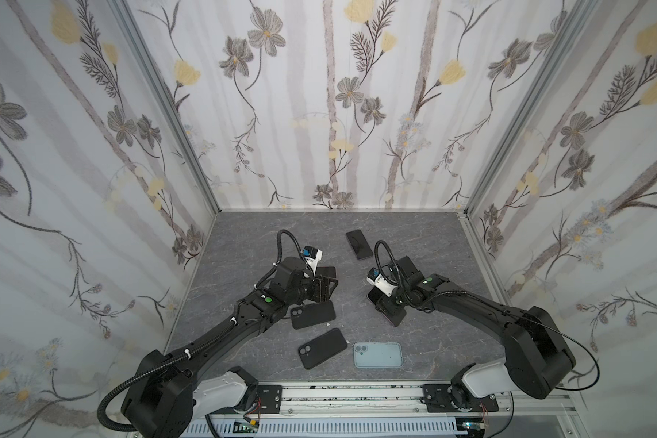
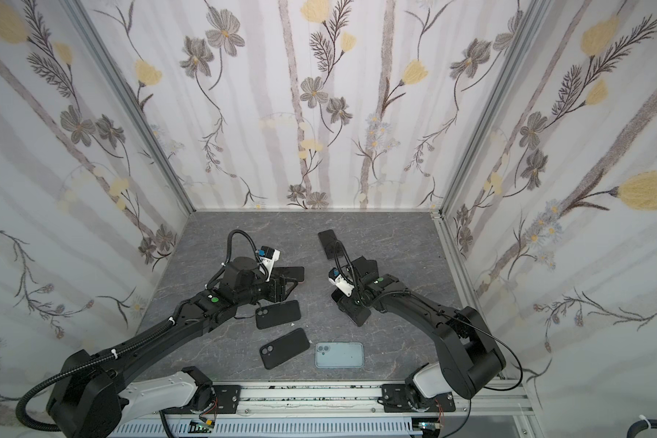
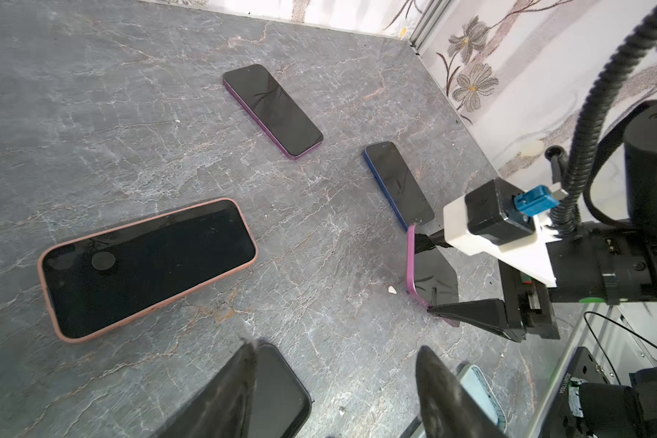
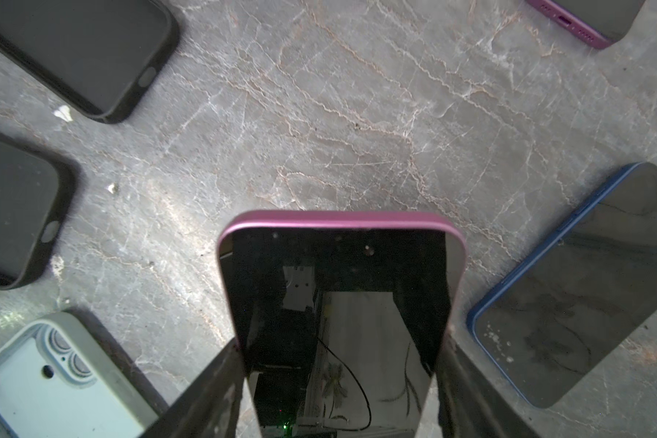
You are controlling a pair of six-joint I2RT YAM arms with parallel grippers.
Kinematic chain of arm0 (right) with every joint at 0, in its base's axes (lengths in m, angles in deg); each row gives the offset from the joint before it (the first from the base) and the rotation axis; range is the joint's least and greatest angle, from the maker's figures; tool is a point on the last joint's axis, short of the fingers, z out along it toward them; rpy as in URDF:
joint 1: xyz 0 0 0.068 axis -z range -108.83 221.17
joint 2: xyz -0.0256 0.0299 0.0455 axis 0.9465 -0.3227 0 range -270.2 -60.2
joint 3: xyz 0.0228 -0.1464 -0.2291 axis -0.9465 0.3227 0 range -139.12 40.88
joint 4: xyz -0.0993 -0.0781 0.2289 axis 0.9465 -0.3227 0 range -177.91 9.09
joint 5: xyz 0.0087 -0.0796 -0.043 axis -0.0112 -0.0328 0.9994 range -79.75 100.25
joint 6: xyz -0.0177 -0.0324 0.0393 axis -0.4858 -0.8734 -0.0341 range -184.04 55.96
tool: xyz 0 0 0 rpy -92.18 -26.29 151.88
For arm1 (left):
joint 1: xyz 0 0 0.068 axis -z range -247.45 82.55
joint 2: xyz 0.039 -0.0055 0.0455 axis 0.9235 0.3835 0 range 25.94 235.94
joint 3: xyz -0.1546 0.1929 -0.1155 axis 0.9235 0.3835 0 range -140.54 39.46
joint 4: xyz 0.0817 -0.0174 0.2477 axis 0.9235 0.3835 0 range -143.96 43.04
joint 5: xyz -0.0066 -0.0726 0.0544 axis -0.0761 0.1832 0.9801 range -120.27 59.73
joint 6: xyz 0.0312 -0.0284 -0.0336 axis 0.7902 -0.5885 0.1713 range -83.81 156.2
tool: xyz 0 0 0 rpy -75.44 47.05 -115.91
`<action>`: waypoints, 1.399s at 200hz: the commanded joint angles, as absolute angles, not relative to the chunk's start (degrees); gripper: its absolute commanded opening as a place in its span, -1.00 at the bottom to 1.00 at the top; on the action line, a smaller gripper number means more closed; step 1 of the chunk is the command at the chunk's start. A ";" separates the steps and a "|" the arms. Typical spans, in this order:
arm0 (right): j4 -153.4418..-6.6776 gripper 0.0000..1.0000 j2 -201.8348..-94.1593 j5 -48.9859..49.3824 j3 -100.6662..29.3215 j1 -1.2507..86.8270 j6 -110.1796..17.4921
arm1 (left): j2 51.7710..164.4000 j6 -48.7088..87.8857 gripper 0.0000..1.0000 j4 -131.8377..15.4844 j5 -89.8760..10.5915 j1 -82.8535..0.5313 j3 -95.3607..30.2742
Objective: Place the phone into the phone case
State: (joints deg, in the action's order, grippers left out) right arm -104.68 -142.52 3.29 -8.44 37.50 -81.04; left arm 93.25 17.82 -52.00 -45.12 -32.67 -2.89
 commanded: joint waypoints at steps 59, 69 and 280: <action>-101.31 -0.29 -135.21 1.90 -8.90 35.43 -80.66 | 97.78 13.44 0.32 -53.51 -56.11 -32.59 -8.85; -101.22 -0.29 -134.46 2.23 -9.44 34.56 -80.74 | 97.84 12.40 0.32 -53.80 -57.96 -32.56 -9.81; -96.64 -0.29 -132.16 7.31 -15.77 22.71 -81.80 | 100.51 5.45 -0.59 -53.57 -67.27 -31.61 -9.95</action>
State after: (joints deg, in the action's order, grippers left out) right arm -100.18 -131.99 7.40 -15.32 23.62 -81.28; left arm 100.35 6.22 -52.68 -67.77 -31.64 -10.50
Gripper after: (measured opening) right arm 0.694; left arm 0.266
